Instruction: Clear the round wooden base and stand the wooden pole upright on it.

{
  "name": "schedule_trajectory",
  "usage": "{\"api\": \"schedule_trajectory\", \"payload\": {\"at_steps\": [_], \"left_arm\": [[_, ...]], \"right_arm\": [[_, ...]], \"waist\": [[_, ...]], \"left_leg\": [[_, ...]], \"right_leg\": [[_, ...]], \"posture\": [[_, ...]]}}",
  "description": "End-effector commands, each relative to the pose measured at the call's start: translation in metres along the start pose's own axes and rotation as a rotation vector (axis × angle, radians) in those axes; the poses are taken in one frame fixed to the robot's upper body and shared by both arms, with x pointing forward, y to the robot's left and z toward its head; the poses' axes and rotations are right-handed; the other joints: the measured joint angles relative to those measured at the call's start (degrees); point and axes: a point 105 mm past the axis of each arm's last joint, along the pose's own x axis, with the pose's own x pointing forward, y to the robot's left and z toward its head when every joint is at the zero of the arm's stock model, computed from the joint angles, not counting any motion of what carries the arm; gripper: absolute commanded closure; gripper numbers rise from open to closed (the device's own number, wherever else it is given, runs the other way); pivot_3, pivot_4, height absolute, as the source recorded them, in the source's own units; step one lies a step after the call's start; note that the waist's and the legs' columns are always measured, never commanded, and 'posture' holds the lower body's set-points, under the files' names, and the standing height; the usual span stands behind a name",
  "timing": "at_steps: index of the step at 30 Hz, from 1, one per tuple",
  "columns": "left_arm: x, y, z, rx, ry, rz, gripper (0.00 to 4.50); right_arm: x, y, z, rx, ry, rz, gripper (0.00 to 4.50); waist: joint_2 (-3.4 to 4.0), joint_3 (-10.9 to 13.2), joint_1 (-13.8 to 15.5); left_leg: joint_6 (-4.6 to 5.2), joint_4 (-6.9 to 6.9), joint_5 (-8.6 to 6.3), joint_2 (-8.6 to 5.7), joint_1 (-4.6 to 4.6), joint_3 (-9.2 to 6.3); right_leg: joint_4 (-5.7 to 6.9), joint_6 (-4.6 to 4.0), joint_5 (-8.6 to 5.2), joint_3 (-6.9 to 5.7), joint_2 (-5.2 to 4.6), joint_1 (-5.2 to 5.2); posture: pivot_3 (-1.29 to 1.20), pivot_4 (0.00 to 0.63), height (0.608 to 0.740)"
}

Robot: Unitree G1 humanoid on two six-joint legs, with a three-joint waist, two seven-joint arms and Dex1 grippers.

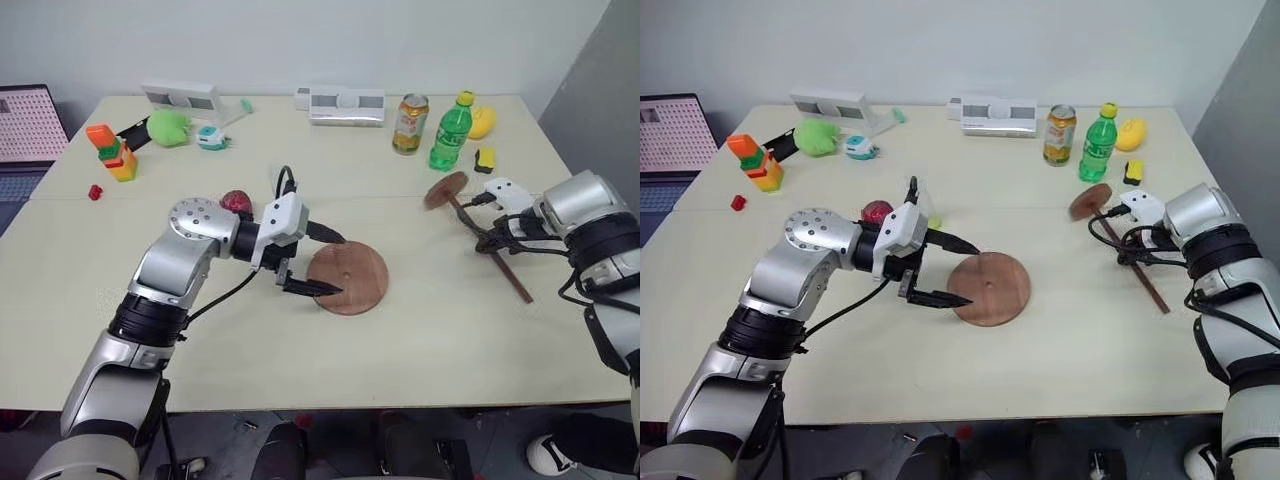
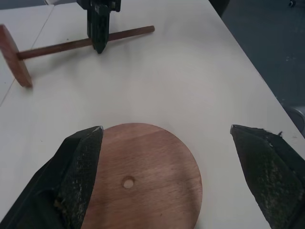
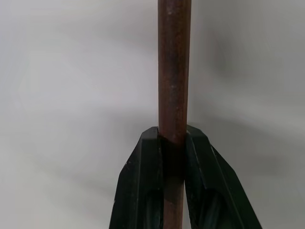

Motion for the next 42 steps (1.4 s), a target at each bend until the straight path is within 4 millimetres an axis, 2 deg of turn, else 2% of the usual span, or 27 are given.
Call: {"api": "schedule_trajectory", "payload": {"at_steps": [1, 2, 3, 4, 5, 6, 8, 10, 12, 14, 15, 18, 22, 25, 29, 35, 42], "left_arm": [[-0.007, 0.002, 0.003, 0.018, 0.016, 0.034, 0.0], [-0.009, 0.002, 0.0, 0.009, 0.027, 0.043, 0.0], [-0.013, 0.001, -0.003, -0.007, 0.037, 0.05, 0.0], [-0.016, 0.0, -0.006, -0.018, 0.044, 0.056, 0.0], [-0.017, -0.001, -0.007, -0.025, 0.048, 0.058, 0.0], [-0.02, -0.002, -0.009, -0.036, 0.053, 0.063, 0.0], [-0.026, -0.003, -0.011, -0.052, 0.061, 0.072, 0.0], [-0.029, -0.003, -0.015, -0.071, 0.072, 0.091, 0.0], [-0.032, -0.004, -0.018, -0.09, 0.085, 0.1, 0.0], [-0.035, -0.006, -0.022, -0.105, 0.099, 0.103, 0.0], [-0.036, -0.006, -0.024, -0.108, 0.11, 0.107, 0.0], [-0.038, -0.008, -0.03, -0.109, 0.135, 0.11, 0.0], [-0.037, -0.009, -0.032, -0.113, 0.139, 0.111, 0.0], [-0.036, -0.013, -0.033, -0.123, 0.139, 0.109, 0.0], [-0.035, -0.014, -0.035, -0.129, 0.141, 0.113, 0.0], [-0.035, -0.016, -0.039, -0.144, 0.148, 0.12, 0.0], [-0.037, -0.015, -0.04, -0.15, 0.155, 0.127, 0.0]], "right_arm": [[-0.02, 0.0, 0.017, 0.069, -0.144, 0.013, 4.27], [-0.03, 0.006, 0.029, 0.099, -0.227, 0.05, 4.27], [-0.047, 0.016, 0.05, 0.11, -0.384, 0.109, 4.27], [-0.061, 0.023, 0.062, 0.122, -0.498, 0.144, 4.27], [-0.071, 0.026, 0.068, 0.132, -0.567, 0.16, 4.27], [-0.084, 0.038, 0.078, 0.069, -0.703, 0.183, 4.27], [-0.102, 0.059, 0.083, -0.015, -0.9, 0.178, 4.27], [-0.106, 0.08, 0.078, -0.062, -1.013, 0.171, 4.27], [-0.103, 0.119, 0.073, -0.074, -1.124, 0.29, 4.27], [-0.107, 0.15, 0.07, -0.101, -1.238, 0.357, 4.27], [-0.103, 0.163, 0.067, -0.144, -1.262, 0.354, 4.27], [-0.091, 0.189, 0.059, -0.218, -1.292, 0.364, 4.27], [-0.082, 0.207, 0.055, -0.255, -1.335, 0.383, 4.27], [-0.067, 0.221, 0.053, -0.263, -1.346, 0.405, 4.27], [-0.054, 0.224, 0.051, -0.26, -1.351, 0.395, 4.27], [-0.04, 0.238, 0.049, -0.272, -1.346, 0.42, 4.27], [-0.023, 0.236, 0.044, -0.268, -1.318, 0.395, 4.27]], "waist": [[0.0, 0.0, 0.02], [0.0, 0.0, 0.05], [0.0, 0.0, 0.07], [0.0, 0.0, -0.05], [0.01, 0.0, -0.1], [0.02, 0.0, -0.24], [0.01, -0.02, -0.21], [0.02, -0.02, -0.07], [0.01, -0.04, -0.01], [0.02, -0.03, -0.07], [0.02, -0.03, -0.09], [0.02, -0.04, -0.04], [0.02, -0.04, -0.05], [0.02, -0.04, -0.11], [0.02, -0.04, -0.09], [0.02, -0.04, -0.09], [0.02, -0.04, -0.07]], "left_leg": [[0.0, 0.0, 0.0, 0.0, -0.01, 0.0], [0.0, 0.0, 0.0, 0.0, -0.01, 0.01], [0.0, 0.0, 0.0, 0.0, -0.02, 0.0], [0.0, 0.0, 0.0, 0.0, -0.03, 0.0], [0.0, -0.02, 0.0, 0.02, -0.02, 0.02], [0.0, -0.04, 0.0, 0.02, -0.02, 0.02], [0.0, -0.04, 0.0, 0.08, -0.02, -0.04], [0.01, -0.06, -0.01, 0.11, -0.03, -0.11], [0.01, -0.04, 0.0, 0.1, -0.03, -0.14], [-0.01, 0.02, 0.0, 0.05, -0.02, -0.1], [-0.02, 0.01, 0.01, 0.02, -0.02, -0.1], [-0.04, 0.05, 0.02, 0.0, 0.0, -0.1], [-0.05, 0.02, 0.03, 0.02, 0.06, -0.13], [-0.05, 0.02, 0.03, 0.03, 0.08, -0.13], [-0.05, 0.0, 0.03, 0.05, 0.09, -0.13], [-0.05, -0.01, 0.03, 0.07, 0.1, -0.14], [-0.05, -0.01, 0.03, 0.05, 0.09, -0.14]], "right_leg": [[0.0, 0.0, 0.0, 0.0, 0.0, 0.0], [0.0, 0.0, 0.0, 0.01, -0.01, 0.0], [0.0, 0.0, 0.0, 0.0, -0.01, 0.0], [0.01, 0.0, 0.0, 0.01, -0.01, 0.0], [0.05, 0.0, 0.0, 0.03, 0.0, -0.03], [0.04, 0.0, 0.0, 0.04, 0.0, -0.04], [0.09, 0.0, 0.0, -0.03, 0.06, -0.05], [0.09, 0.0, 0.0, -0.11, 0.09, -0.02], [0.09, 0.0, 0.0, -0.14, 0.09, 0.01], [0.15, 0.0, 0.0, -0.06, 0.05, 0.02], [0.16, 0.0, 0.0, -0.05, 0.04, 0.01], [0.21, 0.0, 0.0, -0.05, 0.04, 0.01], [0.19, 0.0, 0.0, -0.08, 0.06, 0.03], [0.19, 0.0, 0.0, -0.07, 0.07, 0.03], [0.19, 0.0, 0.0, -0.07, 0.1, 0.03], [0.19, 0.0, 0.0, -0.08, 0.11, 0.03], [0.18, 0.0, 0.0, -0.08, 0.1, 0.03]], "posture": [[0.0, 0.15, 0.74], [0.0, 0.15, 0.74], [0.0, 0.15, 0.74], [0.0, 0.15, 0.74], [0.0, 0.15, 0.74], [0.0, 0.15, 0.74], [0.0, 0.15, 0.74], [0.0, 0.15, 0.74], [0.0, 0.15, 0.74], [0.0, 0.15, 0.74], [0.0, 0.15, 0.74], [0.0, 0.15, 0.74], [0.0, 0.15, 0.74], [0.0, 0.15, 0.74], [0.0, 0.15, 0.74], [0.0, 0.15, 0.74], [0.0, 0.15, 0.74]]}}
